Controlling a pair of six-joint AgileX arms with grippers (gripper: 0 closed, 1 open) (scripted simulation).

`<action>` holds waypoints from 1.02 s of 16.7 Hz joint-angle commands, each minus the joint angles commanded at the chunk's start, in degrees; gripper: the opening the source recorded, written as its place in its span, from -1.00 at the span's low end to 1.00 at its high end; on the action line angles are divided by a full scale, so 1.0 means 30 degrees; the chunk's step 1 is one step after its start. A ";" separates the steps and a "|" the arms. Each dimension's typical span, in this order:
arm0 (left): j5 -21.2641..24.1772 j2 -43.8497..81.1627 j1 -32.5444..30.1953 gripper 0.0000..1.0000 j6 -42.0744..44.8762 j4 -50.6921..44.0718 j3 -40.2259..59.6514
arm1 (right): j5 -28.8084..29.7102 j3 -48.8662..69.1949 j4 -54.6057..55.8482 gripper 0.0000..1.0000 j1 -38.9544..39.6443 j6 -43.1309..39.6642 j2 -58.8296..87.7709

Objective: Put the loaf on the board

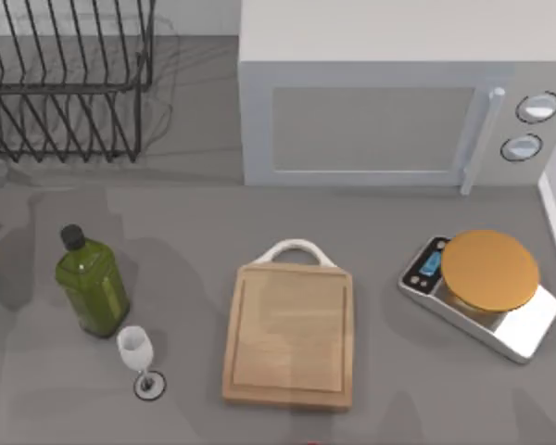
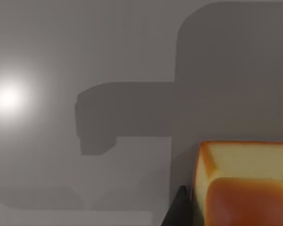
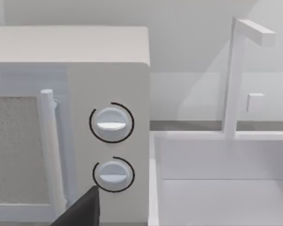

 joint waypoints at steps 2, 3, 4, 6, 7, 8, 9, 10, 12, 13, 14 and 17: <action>0.0289 -0.0565 -0.0081 -1.00 -0.0213 -0.0445 0.0070 | 0.0000 0.0000 0.0000 1.00 0.0000 0.0000 0.0000; 0.0291 -0.0570 -0.0067 -1.00 -0.0218 -0.0506 0.0130 | 0.0000 0.0000 0.0000 1.00 0.0000 0.0000 0.0000; 0.0296 -0.0619 -0.0032 -1.00 -0.0232 -0.0762 0.0373 | 0.0000 0.0000 0.0000 1.00 0.0000 0.0000 0.0000; 0.0300 -0.0935 -0.0001 -1.00 -0.0249 -0.1863 0.1260 | 0.0000 0.0000 0.0000 1.00 0.0000 0.0000 0.0000; 0.0296 -0.1170 -0.0011 -1.00 -0.0249 -0.2685 0.1815 | 0.0000 0.0000 0.0000 1.00 0.0000 0.0000 0.0000; 0.0291 -0.1431 -0.0028 -1.00 -0.0250 -0.3644 0.2399 | 0.0000 0.0000 0.0000 1.00 0.0000 0.0000 0.0000; 0.0285 -0.1682 -0.0042 -1.00 -0.0250 -0.4646 0.2996 | 0.0000 0.0000 0.0000 1.00 0.0000 0.0000 0.0000; 0.0281 -0.1927 -0.0055 -1.00 -0.0252 -0.5564 0.3573 | 0.0000 0.0000 0.0000 1.00 0.0000 0.0000 0.0000; 0.0275 -0.2385 -0.0095 -1.00 -0.0264 -0.6827 0.4482 | 0.0000 0.0000 0.0000 1.00 0.0000 0.0000 0.0000; 0.0273 -0.2557 -0.0115 -1.00 -0.0278 -0.7152 0.4733 | 0.0000 0.0000 0.0000 1.00 0.0000 0.0000 0.0000; 0.0273 -0.2640 -0.0126 -1.00 -0.0287 -0.7272 0.4823 | 0.0000 0.0000 0.0000 1.00 0.0000 0.0000 0.0000; 0.0265 -0.2568 -0.0081 -1.00 -0.0254 -0.7218 0.4776 | 0.0000 0.0000 0.0000 1.00 0.0000 0.0000 0.0000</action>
